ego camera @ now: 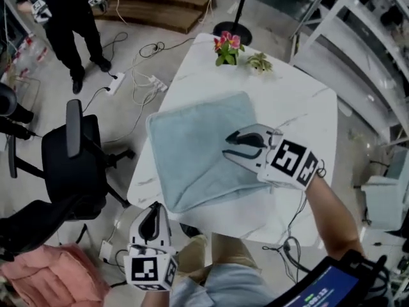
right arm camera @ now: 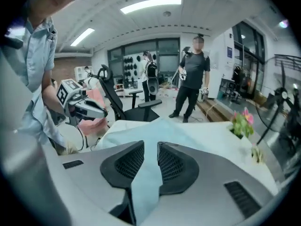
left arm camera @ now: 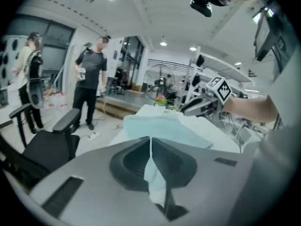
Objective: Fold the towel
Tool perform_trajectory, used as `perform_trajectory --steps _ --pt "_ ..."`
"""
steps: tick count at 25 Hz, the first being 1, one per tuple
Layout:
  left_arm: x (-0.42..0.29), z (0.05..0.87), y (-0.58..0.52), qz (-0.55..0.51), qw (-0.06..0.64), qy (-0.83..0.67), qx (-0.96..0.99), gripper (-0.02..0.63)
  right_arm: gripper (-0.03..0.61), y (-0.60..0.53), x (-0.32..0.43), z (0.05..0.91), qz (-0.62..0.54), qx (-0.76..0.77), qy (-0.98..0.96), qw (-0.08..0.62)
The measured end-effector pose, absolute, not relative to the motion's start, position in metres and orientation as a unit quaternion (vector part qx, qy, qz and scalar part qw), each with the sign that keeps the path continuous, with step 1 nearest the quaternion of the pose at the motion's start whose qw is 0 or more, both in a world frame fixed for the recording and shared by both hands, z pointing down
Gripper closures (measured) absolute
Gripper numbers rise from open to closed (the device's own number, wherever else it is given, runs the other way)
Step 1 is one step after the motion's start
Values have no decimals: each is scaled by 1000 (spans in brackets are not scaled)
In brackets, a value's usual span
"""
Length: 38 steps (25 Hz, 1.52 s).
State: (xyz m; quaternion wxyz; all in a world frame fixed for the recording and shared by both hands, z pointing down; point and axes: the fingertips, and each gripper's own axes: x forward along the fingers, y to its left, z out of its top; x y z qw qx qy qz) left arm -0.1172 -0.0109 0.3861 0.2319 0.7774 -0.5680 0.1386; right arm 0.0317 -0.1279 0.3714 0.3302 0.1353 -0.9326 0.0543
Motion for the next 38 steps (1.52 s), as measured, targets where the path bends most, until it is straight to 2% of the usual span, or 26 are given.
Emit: perform_trajectory --steps 4,9,12,15,18,23,31,36,38 --pt "-39 422 -21 174 267 -443 838 597 480 -60 57 440 118 208 -901 363" --pt "-19 484 21 277 309 -379 827 604 493 -1 91 497 146 250 -860 420" --pt "-21 494 48 270 338 -375 820 605 546 17 105 502 160 268 -858 408" --pt "-24 471 43 245 291 -395 836 605 548 3 114 473 159 308 -868 356" --pt "-25 456 12 239 249 -413 843 604 518 -34 125 452 144 345 -866 333" --pt "-12 489 3 308 294 -385 819 604 489 -43 144 493 153 302 -849 406" --pt "24 491 52 286 351 -384 804 606 495 11 183 498 182 264 -851 416" --pt "39 497 64 297 335 -408 796 606 495 21 194 501 176 238 -859 418" --pt "38 491 61 296 325 -422 793 606 453 16 195 493 187 231 -863 408"
